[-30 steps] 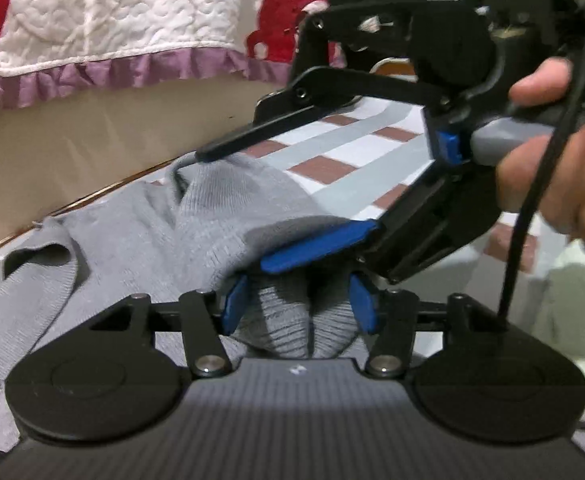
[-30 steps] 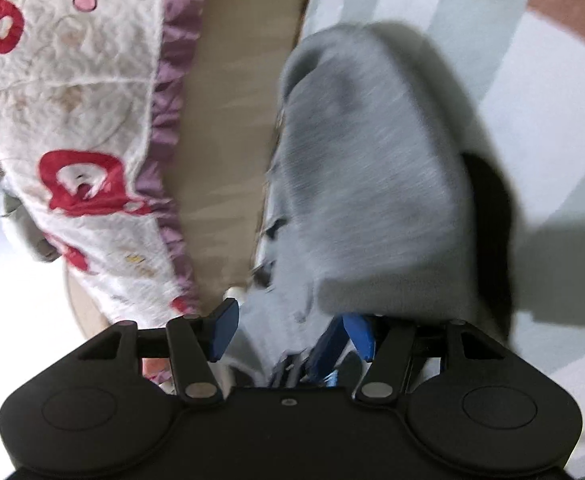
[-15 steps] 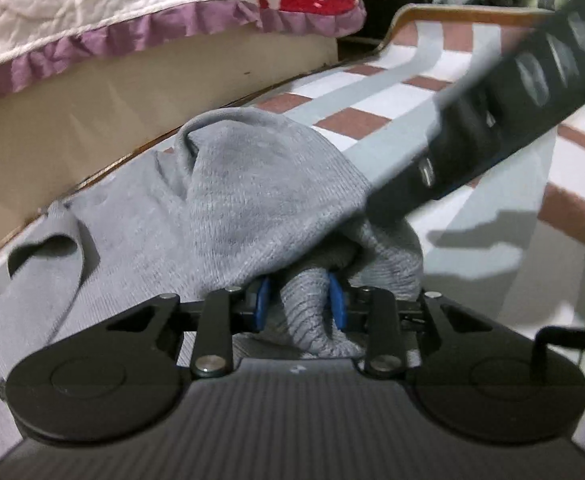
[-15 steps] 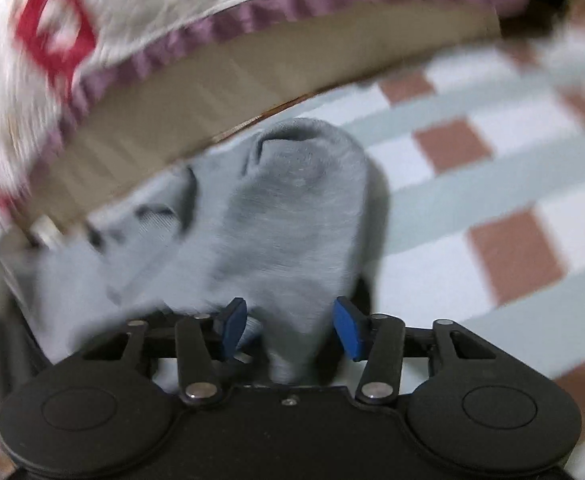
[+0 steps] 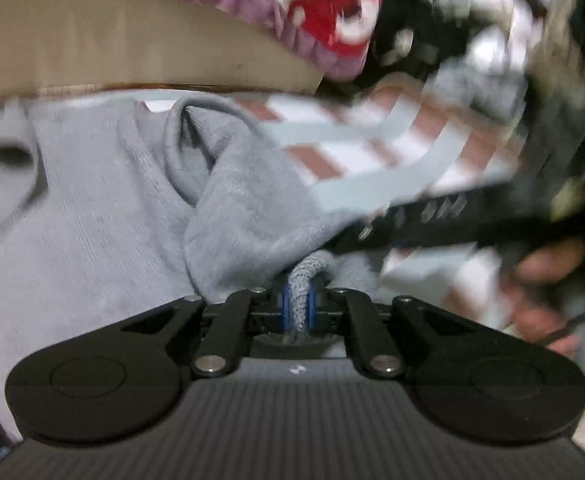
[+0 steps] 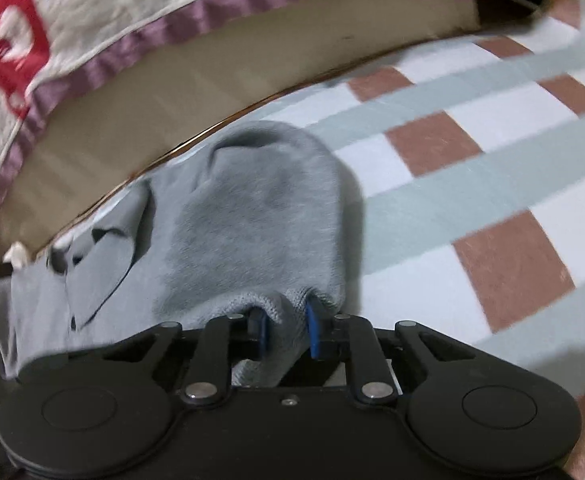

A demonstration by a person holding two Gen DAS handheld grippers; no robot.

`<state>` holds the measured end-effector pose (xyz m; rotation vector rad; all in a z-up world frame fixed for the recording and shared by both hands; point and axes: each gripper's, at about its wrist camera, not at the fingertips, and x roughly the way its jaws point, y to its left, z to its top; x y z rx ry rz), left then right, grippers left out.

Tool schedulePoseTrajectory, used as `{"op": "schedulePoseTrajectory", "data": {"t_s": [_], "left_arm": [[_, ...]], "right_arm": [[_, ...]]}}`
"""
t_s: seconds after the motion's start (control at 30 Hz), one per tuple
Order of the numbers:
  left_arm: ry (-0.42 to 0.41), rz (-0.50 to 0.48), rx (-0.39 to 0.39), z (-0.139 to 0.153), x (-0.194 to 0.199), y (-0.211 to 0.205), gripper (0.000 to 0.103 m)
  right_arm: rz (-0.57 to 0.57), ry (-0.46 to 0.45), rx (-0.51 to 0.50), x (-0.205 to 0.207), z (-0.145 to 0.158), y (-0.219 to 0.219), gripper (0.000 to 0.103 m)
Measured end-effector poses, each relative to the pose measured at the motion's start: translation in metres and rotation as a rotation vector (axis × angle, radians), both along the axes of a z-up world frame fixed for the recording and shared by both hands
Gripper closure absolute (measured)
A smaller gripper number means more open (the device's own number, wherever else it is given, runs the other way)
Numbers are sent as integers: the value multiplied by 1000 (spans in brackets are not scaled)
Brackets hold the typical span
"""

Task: Fold clothes

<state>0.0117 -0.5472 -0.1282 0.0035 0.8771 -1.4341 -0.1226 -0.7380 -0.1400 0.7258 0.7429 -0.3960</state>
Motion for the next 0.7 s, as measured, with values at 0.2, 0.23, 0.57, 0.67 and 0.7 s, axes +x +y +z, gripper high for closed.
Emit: {"op": "schedulePoseTrajectory", "data": {"t_s": [0.2,0.23,0.57,0.67,0.7], "left_arm": [[415,38,-234,-11,22,31,97],[482,62,-253,-17,28,32,97],[657,198,-220,-40,53,18,97],[671,204,-214,-41,53,19,97],[670,207,-209,-41,53,20,97]], "right_arm": [[-41,-28,267,-15,-24,-15,81],[-29,-16,310,-15,-30,-15,79],[189,23,-429,-17,46,74,70],[257,-71,-518,-19,57,90,93],[276,-75,-546,-17,58,94,93]]}}
